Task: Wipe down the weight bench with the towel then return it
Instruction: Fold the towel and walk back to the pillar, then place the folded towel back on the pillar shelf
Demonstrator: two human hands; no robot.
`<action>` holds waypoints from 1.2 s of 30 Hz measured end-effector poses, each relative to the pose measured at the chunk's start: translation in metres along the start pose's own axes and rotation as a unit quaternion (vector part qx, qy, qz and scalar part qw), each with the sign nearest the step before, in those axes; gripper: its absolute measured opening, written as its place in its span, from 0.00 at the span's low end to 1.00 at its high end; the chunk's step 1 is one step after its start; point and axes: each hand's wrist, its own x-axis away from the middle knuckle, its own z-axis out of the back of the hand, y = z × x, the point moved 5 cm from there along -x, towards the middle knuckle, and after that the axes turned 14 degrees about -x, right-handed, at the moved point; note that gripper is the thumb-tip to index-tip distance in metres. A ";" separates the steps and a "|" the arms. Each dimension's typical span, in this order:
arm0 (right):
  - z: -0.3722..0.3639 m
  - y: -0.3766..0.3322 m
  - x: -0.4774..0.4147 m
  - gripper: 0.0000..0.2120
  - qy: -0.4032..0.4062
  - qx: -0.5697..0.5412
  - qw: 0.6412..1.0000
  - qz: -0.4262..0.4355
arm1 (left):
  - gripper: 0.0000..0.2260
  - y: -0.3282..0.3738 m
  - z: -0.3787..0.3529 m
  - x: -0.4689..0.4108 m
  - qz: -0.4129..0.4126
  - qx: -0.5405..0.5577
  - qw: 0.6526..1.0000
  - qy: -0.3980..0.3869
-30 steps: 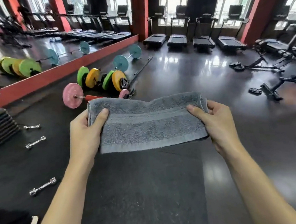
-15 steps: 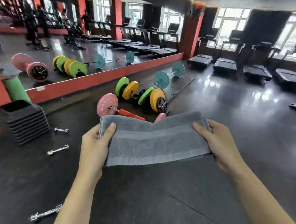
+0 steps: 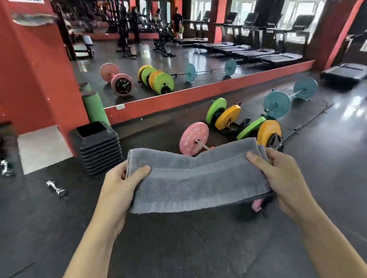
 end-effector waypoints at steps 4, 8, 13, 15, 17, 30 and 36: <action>-0.073 0.027 -0.131 0.04 -0.062 -0.023 0.998 -0.013 | 0.05 -0.001 0.022 -0.112 0.006 0.001 0.997 0.081; -0.174 0.043 -0.244 0.04 -0.133 -0.036 0.990 -0.021 | 0.06 0.008 0.070 -0.213 0.003 -0.006 0.988 0.153; -0.310 0.074 -0.359 0.03 -0.196 -0.063 0.978 -0.039 | 0.05 -0.010 0.153 -0.331 0.003 -0.001 0.973 0.229; -0.364 0.094 -0.401 0.03 -0.215 -0.069 0.973 -0.041 | 0.05 -0.025 0.187 -0.384 -0.002 0.003 0.968 0.250; -0.418 0.110 -0.442 0.03 -0.224 -0.073 0.971 -0.030 | 0.05 -0.037 0.220 -0.439 -0.008 0.013 0.964 0.266; -0.712 0.149 -0.703 0.04 -0.239 -0.115 0.964 -0.032 | 0.05 -0.029 0.387 -0.775 -0.001 0.014 0.955 0.298; -0.827 0.158 -0.827 0.04 -0.270 -0.152 0.950 -0.035 | 0.06 -0.015 0.441 -0.907 -0.016 0.010 0.944 0.328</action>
